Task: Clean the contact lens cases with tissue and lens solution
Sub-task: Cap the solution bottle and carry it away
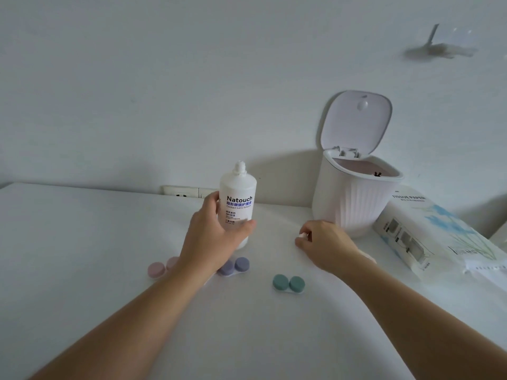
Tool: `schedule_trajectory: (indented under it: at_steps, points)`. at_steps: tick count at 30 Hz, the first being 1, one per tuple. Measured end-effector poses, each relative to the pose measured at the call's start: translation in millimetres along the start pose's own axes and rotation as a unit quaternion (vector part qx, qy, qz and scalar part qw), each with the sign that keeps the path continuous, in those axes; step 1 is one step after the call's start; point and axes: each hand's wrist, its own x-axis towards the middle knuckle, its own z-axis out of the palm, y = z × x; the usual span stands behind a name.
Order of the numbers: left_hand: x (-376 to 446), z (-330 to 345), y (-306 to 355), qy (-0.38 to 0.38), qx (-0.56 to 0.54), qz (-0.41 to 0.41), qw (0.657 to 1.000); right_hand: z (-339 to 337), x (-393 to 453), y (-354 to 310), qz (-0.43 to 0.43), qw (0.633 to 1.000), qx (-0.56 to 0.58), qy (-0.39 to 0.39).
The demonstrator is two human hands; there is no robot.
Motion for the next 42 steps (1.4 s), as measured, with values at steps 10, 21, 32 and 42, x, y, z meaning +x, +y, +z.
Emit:
schedule_trajectory:
  at_steps: [10,21,32,42]
  points:
    - [-6,-8,9,-0.028,-0.031,-0.027,0.999,-57,-30,-20,-0.057,0.944,0.314,0.080]
    - [-41,-34,52,-0.086,0.106,0.212,0.968,-118,-96,-27,-0.176,0.858,0.461,0.142]
    - [-87,-91,75,-0.185,0.131,0.206,0.952,-115,-146,-30,-0.239,0.897,0.366,0.069]
    - [-114,-97,71,-0.195,0.122,0.197,0.953,-113,-155,-46,-0.188,0.962,0.195,0.044]
